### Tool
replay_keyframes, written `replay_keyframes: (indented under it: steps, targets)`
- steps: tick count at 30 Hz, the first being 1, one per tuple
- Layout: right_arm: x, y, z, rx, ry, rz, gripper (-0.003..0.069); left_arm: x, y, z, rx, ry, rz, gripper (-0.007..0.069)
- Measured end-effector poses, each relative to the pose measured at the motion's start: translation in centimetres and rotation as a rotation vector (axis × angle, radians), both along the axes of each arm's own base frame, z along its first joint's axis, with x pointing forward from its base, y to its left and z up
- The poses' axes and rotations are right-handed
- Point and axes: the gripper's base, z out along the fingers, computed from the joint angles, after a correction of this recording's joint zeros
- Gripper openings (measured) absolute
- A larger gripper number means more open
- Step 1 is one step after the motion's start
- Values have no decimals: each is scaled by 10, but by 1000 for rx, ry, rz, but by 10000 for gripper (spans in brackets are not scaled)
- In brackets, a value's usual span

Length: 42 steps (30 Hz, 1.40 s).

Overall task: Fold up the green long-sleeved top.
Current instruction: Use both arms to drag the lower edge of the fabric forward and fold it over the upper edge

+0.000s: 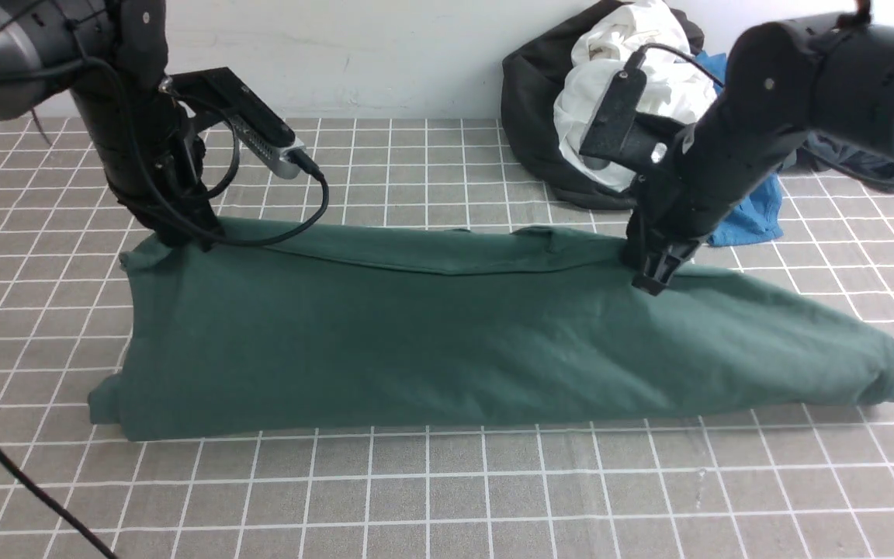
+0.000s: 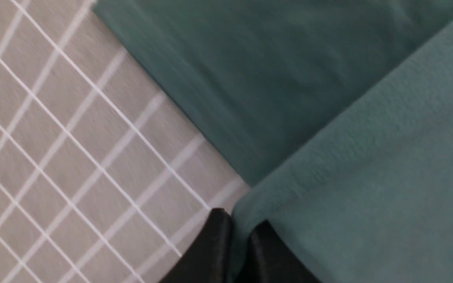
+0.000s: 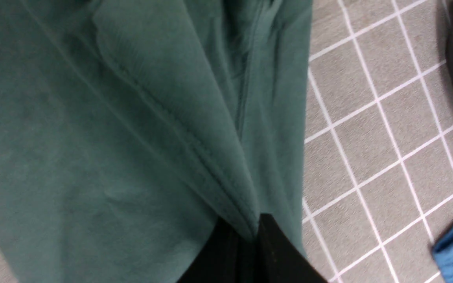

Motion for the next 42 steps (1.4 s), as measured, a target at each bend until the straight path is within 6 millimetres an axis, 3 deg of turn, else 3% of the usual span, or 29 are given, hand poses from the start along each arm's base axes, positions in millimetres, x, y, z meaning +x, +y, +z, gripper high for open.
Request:
replay_keyframes:
  steps: [8,14,17,18,22,25,26,28,30,33,36,40,41,42]
  targets:
    - [48,7,-30,34,-14,-66,17,50,10,-30,-15,-31,37,16]
    - [60,6,-51,97,-8,-138,34,64,22,-54,-110,-47,89,29]
    - [63,7,-54,113,-19,-147,83,69,27,-62,-140,-61,108,71]
    - [63,7,-54,115,-22,-148,88,69,28,-63,-140,-61,109,76]
    - [69,7,-47,187,-66,-243,233,73,38,-67,-165,-79,155,221]
    - [71,3,-33,261,-51,-382,316,73,46,-64,-212,-82,286,334]
    - [71,2,-34,263,-44,-394,321,73,46,-64,-212,-81,286,341]
    - [66,-7,-17,278,-4,-493,359,69,49,-59,-241,-35,401,407]
    - [58,-15,0,267,27,-537,371,63,47,-53,-256,23,447,424]
    - [49,-19,18,273,55,-552,372,59,35,-45,-299,51,439,386]
    - [45,-11,19,311,94,-533,372,58,13,-45,-314,67,371,298]
    - [48,27,-10,395,158,-462,365,56,-21,-60,-292,107,272,104]
    - [48,31,-12,402,156,-455,365,56,-23,-62,-290,111,268,95]
    - [49,45,-27,428,171,-439,360,57,-28,-68,-282,124,259,43]
